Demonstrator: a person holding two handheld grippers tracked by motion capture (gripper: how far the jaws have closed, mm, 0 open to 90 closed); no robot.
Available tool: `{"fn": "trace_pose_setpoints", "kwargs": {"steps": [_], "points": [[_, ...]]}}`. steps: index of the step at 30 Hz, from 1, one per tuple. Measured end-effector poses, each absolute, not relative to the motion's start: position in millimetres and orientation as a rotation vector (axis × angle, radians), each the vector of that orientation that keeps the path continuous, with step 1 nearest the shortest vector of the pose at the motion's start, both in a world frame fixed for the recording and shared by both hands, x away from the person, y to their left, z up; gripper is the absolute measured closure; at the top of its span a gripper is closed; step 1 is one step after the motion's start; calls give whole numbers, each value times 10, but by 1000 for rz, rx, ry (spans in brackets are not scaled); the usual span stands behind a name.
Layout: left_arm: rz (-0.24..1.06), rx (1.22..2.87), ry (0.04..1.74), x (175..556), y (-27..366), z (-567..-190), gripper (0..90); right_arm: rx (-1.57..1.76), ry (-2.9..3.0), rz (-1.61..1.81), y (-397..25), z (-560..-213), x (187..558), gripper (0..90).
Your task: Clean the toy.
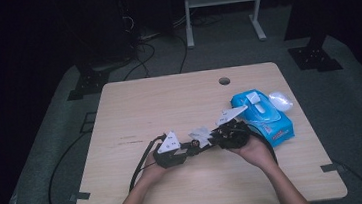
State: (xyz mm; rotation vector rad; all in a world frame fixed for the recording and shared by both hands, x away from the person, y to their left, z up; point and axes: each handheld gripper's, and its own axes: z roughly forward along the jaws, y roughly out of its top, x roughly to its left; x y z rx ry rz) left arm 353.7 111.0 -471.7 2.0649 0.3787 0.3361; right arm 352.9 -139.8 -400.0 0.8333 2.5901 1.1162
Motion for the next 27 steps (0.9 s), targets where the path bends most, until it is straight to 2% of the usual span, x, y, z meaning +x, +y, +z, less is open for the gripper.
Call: {"fn": "trace_pose_setpoints", "kwargs": {"steps": [7,12,15,18,21,27], "points": [[337,2065,380,3536,1108,-4717,709,860,2580,1128,-1292,-4026,3622,614],[332,2059,381,3544,1111,-4721,708,901,2527,1169,-1236,-4106,3641,609],[327,2053,387,3547,1105,-4723,690,912,2473,1186,-1231,-4154,3617,660],[329,2053,401,3550,1067,-4708,626,896,2432,1184,-1227,-4182,3587,739],[340,2056,405,3557,1065,-4706,657,878,2419,1161,-1185,-4182,3549,809],[325,2060,403,3561,1111,-4715,674,830,2405,1152,-1013,-4175,3452,826]]}}
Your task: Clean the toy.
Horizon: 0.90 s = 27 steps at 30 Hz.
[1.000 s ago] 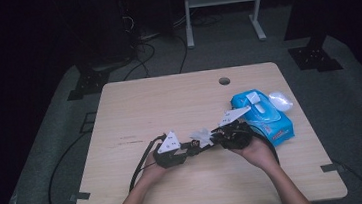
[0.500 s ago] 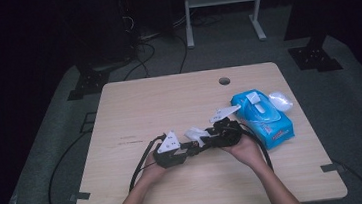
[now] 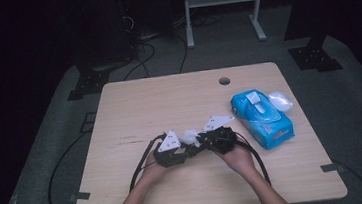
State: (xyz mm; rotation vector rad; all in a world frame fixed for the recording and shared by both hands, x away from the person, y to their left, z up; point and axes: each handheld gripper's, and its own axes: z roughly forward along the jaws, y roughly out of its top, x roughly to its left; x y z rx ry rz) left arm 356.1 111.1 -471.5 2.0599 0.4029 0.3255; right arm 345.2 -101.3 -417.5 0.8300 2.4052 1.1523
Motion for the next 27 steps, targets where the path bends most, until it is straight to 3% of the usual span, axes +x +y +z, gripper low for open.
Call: {"fn": "trace_pose_setpoints", "kwargs": {"steps": [12,21,27], "points": [[332,2067,395,3556,1124,-4710,677,956,2322,1143,-1307,-4162,3569,832],[328,2070,396,3558,1131,-4709,680,808,2438,1254,-933,-4188,3433,831],[329,2076,390,3559,1151,-4709,690,878,2356,1144,-1156,-4188,3527,832]]}}
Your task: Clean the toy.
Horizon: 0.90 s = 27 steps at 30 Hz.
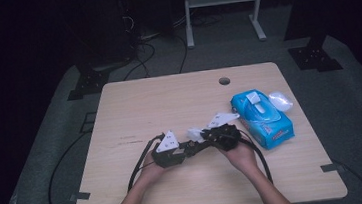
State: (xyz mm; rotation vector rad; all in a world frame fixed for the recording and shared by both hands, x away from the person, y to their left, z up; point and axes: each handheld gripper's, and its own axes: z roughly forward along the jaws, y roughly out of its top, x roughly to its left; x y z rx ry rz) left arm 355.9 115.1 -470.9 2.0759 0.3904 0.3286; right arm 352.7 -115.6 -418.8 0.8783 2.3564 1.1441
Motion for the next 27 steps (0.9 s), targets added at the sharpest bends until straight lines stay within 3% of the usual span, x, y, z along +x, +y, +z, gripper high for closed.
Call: {"fn": "trace_pose_setpoints", "kwargs": {"steps": [21,27], "points": [[317,2071,399,3569,1160,-4713,695,881,2359,1245,-1101,-4233,3486,828],[317,2078,398,3573,1172,-4706,699,972,2295,1209,-1308,-4216,3576,828]]}}
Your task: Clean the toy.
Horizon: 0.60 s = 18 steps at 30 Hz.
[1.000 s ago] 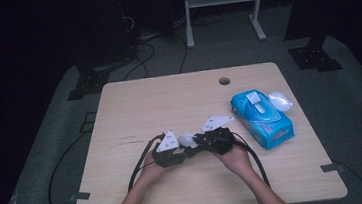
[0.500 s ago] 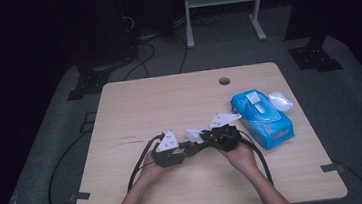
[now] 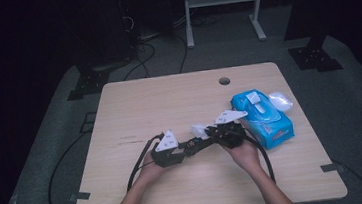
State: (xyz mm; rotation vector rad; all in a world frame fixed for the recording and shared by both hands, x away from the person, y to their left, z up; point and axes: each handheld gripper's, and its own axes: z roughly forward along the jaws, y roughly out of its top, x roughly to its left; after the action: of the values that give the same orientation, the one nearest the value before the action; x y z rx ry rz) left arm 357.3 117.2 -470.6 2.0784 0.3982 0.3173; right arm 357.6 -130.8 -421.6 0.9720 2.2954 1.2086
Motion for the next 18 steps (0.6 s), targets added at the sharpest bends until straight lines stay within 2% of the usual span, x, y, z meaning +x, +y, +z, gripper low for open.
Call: {"fn": "trace_pose_setpoints", "kwargs": {"steps": [3,7,10,14,18], "points": [[321,2078,401,3575,1178,-4702,703,1052,2268,1241,-1438,-4239,3637,828],[317,2071,413,3577,1173,-4695,692,1030,2259,1218,-1386,-4256,3602,830],[308,2048,451,3585,1153,-4643,566,1039,2269,1235,-1381,-4259,3588,830],[311,2065,441,3576,1125,-4637,529,1033,2282,1255,-1340,-4265,3551,830],[311,2087,429,3566,1111,-4651,538,996,2303,1265,-1238,-4267,3494,829]]}}
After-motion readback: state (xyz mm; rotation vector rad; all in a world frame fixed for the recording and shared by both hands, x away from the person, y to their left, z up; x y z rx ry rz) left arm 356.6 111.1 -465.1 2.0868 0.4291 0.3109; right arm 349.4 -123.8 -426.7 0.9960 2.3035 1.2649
